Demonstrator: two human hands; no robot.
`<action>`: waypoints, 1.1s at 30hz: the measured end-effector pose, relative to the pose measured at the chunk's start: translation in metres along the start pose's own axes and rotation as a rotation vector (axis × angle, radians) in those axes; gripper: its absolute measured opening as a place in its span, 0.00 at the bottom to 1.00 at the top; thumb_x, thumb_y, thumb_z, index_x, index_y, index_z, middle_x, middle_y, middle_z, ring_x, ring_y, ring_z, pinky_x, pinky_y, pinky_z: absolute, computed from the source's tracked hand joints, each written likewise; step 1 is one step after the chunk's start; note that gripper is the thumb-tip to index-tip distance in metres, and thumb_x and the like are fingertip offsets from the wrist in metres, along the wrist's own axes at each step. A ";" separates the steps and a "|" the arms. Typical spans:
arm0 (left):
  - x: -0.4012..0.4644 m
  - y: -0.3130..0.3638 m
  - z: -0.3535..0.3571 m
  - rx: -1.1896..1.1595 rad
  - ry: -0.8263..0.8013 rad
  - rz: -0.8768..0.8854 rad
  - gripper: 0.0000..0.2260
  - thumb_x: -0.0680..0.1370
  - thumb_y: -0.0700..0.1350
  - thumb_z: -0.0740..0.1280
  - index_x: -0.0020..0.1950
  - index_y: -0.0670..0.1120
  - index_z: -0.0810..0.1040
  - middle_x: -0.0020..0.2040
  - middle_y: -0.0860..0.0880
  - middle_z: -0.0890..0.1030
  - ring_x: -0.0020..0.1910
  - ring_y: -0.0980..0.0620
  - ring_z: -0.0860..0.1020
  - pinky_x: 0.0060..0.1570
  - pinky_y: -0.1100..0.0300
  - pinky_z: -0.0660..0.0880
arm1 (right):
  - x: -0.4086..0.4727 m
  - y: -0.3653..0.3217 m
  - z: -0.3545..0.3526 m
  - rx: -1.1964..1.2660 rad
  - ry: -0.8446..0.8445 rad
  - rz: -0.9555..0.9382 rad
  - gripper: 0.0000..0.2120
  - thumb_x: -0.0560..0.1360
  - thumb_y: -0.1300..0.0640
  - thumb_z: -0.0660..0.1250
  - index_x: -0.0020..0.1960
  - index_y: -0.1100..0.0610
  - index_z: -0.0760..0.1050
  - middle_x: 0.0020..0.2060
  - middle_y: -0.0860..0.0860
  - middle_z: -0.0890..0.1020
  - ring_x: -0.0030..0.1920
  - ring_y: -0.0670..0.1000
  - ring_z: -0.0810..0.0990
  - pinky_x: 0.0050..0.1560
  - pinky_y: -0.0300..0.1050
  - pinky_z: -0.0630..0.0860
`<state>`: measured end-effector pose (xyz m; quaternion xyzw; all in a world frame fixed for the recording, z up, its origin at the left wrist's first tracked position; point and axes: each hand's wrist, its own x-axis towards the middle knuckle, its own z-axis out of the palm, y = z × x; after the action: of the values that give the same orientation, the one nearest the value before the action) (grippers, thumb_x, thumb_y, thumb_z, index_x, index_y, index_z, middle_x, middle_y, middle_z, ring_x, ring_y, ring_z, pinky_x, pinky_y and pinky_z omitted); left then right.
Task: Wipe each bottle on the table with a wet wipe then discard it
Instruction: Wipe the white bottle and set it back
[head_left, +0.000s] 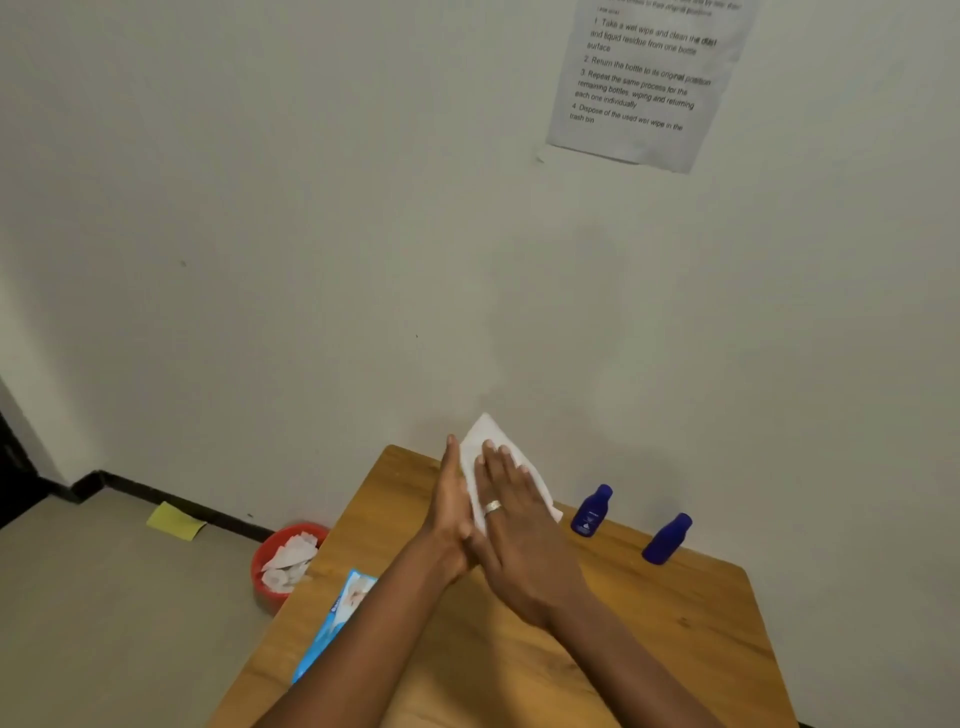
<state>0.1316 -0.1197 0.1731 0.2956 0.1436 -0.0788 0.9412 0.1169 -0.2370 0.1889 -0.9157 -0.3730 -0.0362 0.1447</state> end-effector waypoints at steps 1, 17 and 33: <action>-0.001 0.006 -0.002 0.017 0.010 0.012 0.37 0.75 0.71 0.53 0.68 0.42 0.75 0.60 0.38 0.81 0.59 0.40 0.79 0.60 0.46 0.74 | -0.006 -0.003 0.001 -0.033 -0.019 -0.050 0.36 0.78 0.34 0.38 0.78 0.52 0.34 0.77 0.46 0.34 0.76 0.42 0.31 0.78 0.46 0.38; 0.007 0.011 -0.001 0.126 0.036 0.092 0.33 0.74 0.66 0.63 0.62 0.39 0.78 0.51 0.38 0.83 0.51 0.41 0.82 0.52 0.48 0.78 | -0.030 0.032 0.021 -0.033 0.288 -0.158 0.39 0.71 0.70 0.71 0.77 0.55 0.58 0.76 0.50 0.63 0.76 0.49 0.62 0.72 0.41 0.64; 0.025 -0.030 0.006 0.359 0.371 0.276 0.19 0.72 0.52 0.74 0.55 0.43 0.77 0.41 0.44 0.79 0.38 0.48 0.79 0.34 0.57 0.78 | -0.031 0.064 -0.022 1.903 0.521 0.778 0.16 0.81 0.60 0.59 0.68 0.62 0.69 0.60 0.60 0.80 0.59 0.59 0.81 0.54 0.53 0.81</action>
<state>0.1500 -0.1493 0.1537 0.4836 0.2554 0.0813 0.8332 0.1399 -0.3078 0.1888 -0.4458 0.1135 0.1242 0.8792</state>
